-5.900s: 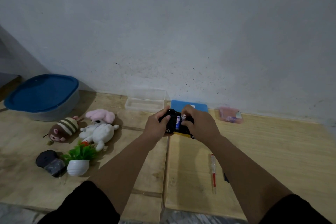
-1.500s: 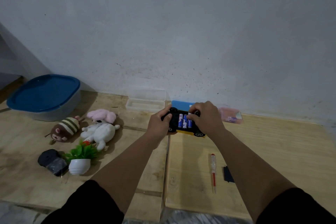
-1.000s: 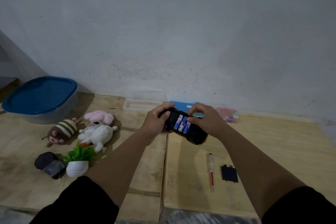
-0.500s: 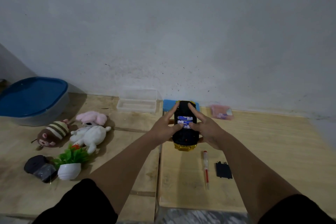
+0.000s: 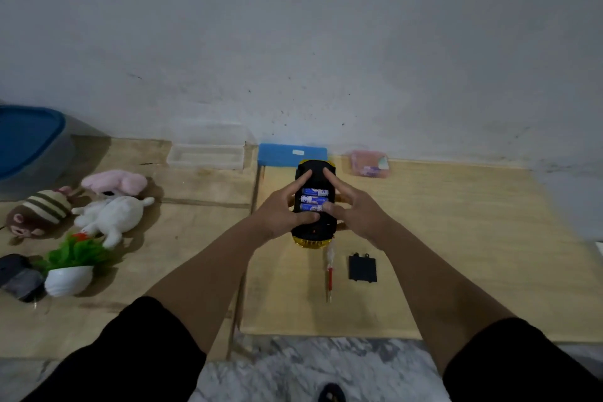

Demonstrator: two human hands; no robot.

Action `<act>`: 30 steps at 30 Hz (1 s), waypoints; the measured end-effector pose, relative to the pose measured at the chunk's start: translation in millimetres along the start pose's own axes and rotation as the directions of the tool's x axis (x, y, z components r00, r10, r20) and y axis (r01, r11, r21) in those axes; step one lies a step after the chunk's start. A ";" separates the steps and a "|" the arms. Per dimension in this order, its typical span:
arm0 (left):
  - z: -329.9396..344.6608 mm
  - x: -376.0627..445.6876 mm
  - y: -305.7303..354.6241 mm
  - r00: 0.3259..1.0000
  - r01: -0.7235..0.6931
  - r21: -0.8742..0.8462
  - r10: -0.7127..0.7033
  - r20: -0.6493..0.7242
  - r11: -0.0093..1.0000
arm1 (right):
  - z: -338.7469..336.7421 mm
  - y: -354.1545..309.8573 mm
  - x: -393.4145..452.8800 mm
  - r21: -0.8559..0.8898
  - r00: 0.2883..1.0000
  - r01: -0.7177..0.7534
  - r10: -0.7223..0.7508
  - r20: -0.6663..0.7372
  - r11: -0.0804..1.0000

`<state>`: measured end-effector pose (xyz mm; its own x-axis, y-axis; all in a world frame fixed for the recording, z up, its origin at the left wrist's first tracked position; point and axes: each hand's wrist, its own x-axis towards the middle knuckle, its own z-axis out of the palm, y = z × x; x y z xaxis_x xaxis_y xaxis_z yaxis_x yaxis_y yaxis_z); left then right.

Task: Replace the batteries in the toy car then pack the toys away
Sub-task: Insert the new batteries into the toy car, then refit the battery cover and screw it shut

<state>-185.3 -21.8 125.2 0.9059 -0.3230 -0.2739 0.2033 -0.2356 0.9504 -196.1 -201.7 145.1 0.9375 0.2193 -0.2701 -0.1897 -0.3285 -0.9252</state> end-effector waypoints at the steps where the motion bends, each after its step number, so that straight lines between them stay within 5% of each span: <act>1: 4.5 1.9 -3.6 1.000 0.019 -0.011 -0.019 -0.018 1.000 | -6.6 10.2 -3.1 -0.060 0.999 0.001 -0.004 -0.044 0.998; 6: 22.4 8.5 -27.6 0.989 0.099 -0.024 -0.101 -0.107 0.995 | -38.7 82.4 -20.2 -0.504 0.997 -0.068 0.048 -0.053 0.861; 15: 52.0 13.3 -52.8 0.973 0.137 -0.024 -0.139 -0.182 0.990 | -45.1 141.5 -20.0 -0.685 0.999 0.003 0.021 0.026 0.728; 23: 57.4 13.6 -57.9 0.965 0.171 -0.060 -0.180 -0.193 0.983 | -45.8 142.8 -19.2 -0.664 0.996 0.090 -0.065 0.062 0.742; 30: 52.9 12.7 -54.9 0.963 0.199 -0.068 -0.208 -0.172 0.978 | -55.0 128.3 -8.2 -0.377 0.996 -0.076 0.055 -0.066 0.923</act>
<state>-204.5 -61.5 61.7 0.8940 -0.1042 -0.4357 0.4041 -0.2324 0.8847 -212.1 -296.1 43.2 0.9428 0.1402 -0.3023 -0.1362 -0.6658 -0.7336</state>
